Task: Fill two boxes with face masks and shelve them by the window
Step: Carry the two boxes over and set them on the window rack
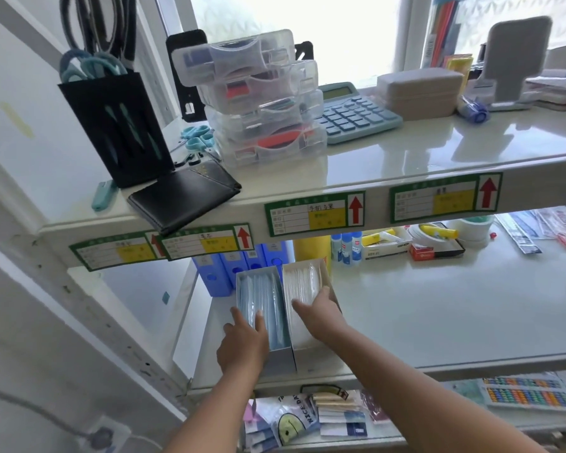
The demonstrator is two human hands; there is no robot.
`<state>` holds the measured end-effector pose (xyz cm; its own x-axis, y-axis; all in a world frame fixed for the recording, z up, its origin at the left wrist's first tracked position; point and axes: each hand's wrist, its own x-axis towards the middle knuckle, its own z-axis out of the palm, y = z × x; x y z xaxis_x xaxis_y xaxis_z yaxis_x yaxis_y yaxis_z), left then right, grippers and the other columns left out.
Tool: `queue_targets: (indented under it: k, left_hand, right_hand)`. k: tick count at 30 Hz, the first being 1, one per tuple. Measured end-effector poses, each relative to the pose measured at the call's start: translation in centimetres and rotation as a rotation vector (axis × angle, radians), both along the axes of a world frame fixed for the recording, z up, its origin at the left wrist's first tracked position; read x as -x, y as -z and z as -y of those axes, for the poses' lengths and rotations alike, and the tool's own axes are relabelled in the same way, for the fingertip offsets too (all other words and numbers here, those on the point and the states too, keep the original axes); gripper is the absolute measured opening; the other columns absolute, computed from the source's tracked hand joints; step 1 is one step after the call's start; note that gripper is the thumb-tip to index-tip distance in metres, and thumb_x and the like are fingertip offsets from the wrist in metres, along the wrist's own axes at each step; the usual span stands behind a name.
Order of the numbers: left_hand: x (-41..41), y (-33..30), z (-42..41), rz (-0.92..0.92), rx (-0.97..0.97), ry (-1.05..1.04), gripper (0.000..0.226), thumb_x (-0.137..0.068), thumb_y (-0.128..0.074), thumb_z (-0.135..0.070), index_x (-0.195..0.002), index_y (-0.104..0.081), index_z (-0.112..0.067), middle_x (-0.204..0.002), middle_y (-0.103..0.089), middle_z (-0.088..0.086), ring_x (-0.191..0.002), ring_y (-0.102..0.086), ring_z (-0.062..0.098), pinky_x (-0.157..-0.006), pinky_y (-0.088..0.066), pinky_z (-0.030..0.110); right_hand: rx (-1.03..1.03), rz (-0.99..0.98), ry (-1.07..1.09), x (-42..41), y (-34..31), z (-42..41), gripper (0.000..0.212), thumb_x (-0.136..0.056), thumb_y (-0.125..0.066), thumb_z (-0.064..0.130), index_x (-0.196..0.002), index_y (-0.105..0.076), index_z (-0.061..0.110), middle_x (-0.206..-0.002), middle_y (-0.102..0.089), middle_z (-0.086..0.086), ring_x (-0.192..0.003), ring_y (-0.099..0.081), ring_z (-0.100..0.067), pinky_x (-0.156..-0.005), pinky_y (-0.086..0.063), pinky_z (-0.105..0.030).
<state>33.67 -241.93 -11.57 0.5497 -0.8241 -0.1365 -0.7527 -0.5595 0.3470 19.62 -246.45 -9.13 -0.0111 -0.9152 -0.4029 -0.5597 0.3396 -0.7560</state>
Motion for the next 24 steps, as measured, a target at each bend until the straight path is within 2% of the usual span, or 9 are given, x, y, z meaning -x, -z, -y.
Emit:
queue_targets:
  k: [2, 5, 8, 11, 16, 24]
  left_hand:
    - [-0.1, 0.1, 0.0, 0.002, 0.017, 0.002, 0.069, -0.096, -0.016, -0.058, -0.151, -0.012, -0.017, -0.14, -0.047, 0.016, -0.111, -0.059, 0.031, -0.081, -0.045, 0.037]
    - [-0.2, 0.2, 0.1, 0.003, 0.027, 0.003, 0.069, -0.096, -0.015, -0.058, -0.151, -0.013, -0.017, -0.136, -0.052, 0.015, -0.109, -0.061, 0.031, -0.076, -0.044, 0.035]
    - [-0.4, 0.4, 0.1, 0.0, 0.046, 0.01, 0.068, -0.096, -0.015, -0.058, -0.149, -0.016, -0.017, -0.131, -0.057, 0.014, -0.104, -0.062, 0.031, -0.071, -0.043, 0.035]
    - [-0.4, 0.4, 0.1, -0.019, 0.052, 0.006, 0.067, -0.096, -0.015, -0.057, -0.149, -0.016, -0.017, -0.128, -0.06, 0.014, -0.103, -0.063, 0.031, -0.071, -0.042, 0.034]
    - [-0.5, 0.6, 0.1, -0.018, 0.075, 0.003, 0.067, -0.096, -0.014, -0.057, -0.148, -0.017, -0.017, -0.126, -0.061, 0.012, -0.102, -0.064, 0.031, -0.071, -0.045, 0.035]
    - [-0.4, 0.6, 0.0, -0.022, 0.08, -0.005, 0.064, -0.096, -0.016, -0.056, -0.147, -0.019, -0.017, -0.122, -0.063, 0.012, -0.1, -0.064, 0.031, -0.07, -0.045, 0.035]
  right_hand:
    - [-0.101, 0.082, 0.019, 0.4, -0.7, 0.8, 0.084, -0.093, -0.052, 0.046, -0.152, -0.008, 0.005, -0.148, -0.038, -0.017, -0.131, -0.045, -0.032, -0.101, -0.041, -0.039]
    - [-0.168, 0.162, 0.011, 1.2, -0.5, 1.2, 0.075, -0.095, -0.049, 0.042, -0.151, -0.015, 0.004, -0.151, -0.033, -0.015, -0.137, -0.037, -0.032, -0.106, -0.035, -0.039]
    - [-0.172, 0.209, 0.011, 1.3, -0.1, 1.2, 0.06, -0.096, -0.042, 0.033, -0.147, -0.026, 0.006, -0.141, -0.042, -0.015, -0.127, -0.045, -0.031, -0.1, -0.039, -0.034]
    - [-0.158, 0.25, 0.024, 1.2, 0.0, 1.0, 0.049, -0.094, -0.036, 0.028, -0.139, -0.038, 0.008, -0.13, -0.051, -0.015, -0.116, -0.052, -0.031, -0.102, -0.045, -0.046]
    - [-0.125, 0.236, 0.016, 1.1, 0.0, 0.5, 0.043, -0.097, -0.033, 0.032, -0.134, -0.04, 0.01, -0.123, -0.052, -0.013, -0.108, -0.055, -0.029, -0.092, -0.05, -0.042]
    - [-0.102, 0.205, 0.029, 1.0, 0.2, 0.3, 0.043, -0.098, -0.031, 0.031, -0.134, -0.043, 0.01, -0.124, -0.054, -0.014, -0.11, -0.054, -0.031, -0.102, -0.043, -0.044]
